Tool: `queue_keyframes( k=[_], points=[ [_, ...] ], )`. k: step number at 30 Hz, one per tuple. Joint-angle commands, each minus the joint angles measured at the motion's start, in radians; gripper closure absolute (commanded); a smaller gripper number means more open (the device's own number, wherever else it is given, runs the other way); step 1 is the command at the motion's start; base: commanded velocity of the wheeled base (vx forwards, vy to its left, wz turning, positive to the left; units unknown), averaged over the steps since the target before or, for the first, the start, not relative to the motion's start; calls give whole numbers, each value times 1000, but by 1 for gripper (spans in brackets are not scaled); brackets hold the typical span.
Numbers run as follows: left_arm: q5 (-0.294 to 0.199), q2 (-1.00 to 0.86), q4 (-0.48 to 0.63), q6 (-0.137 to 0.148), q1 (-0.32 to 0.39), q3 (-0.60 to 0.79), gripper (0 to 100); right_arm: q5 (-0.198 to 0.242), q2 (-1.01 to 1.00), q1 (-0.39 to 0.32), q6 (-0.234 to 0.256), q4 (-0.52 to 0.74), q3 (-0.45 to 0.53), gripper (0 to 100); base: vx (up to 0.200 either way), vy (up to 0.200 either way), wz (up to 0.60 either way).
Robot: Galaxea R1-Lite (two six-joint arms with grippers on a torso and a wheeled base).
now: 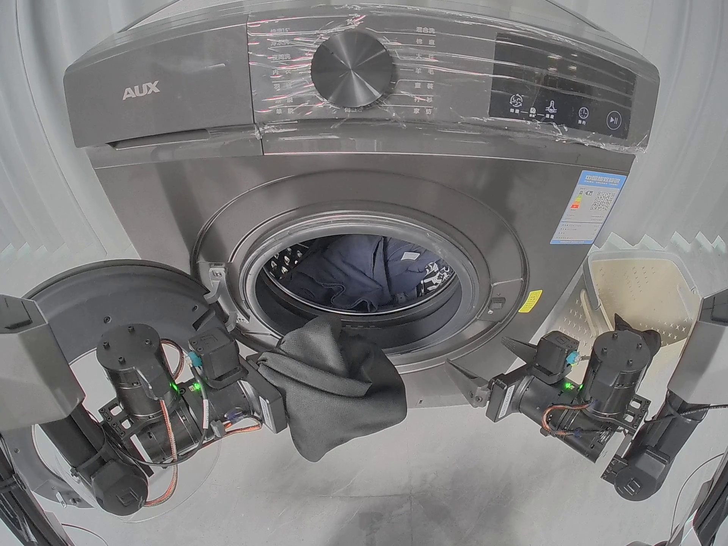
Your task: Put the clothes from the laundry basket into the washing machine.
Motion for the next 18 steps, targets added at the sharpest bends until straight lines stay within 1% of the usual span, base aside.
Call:
queue_keyframes(
  k=[1,6,7,10,11,12,13,15,16,18],
  points=[
    [0,12,0,0,-6,-3,100,0,-3,5,0,0,1,0,0,0,0],
    [0,26,0,0,-18,-17,100,0,-11,19,0,0,4,0,0,0,0],
    [2,34,0,2,-36,-28,100,-1,-14,28,2,0,5,0,0,0,0],
    [6,54,0,3,-49,-54,100,-3,-26,46,6,0,5,0,0,0,0],
    [32,106,0,2,-55,-109,100,-15,-29,57,12,0,4,0,0,0,0],
    [57,140,-2,5,-59,-141,100,-17,-27,59,12,0,5,0,0,0,0],
    [94,176,0,5,-66,-181,100,-18,-26,60,14,0,8,0,0,0,0],
    [131,222,0,-6,-73,-247,100,-20,-26,59,12,0,11,0,0,0,0],
    [123,236,0,-12,-75,-275,100,-20,-26,59,12,0,11,0,0,0,0],
    [95,261,0,-43,-73,-313,100,-20,-27,60,14,0,13,0,0,0,0]
  ],
)
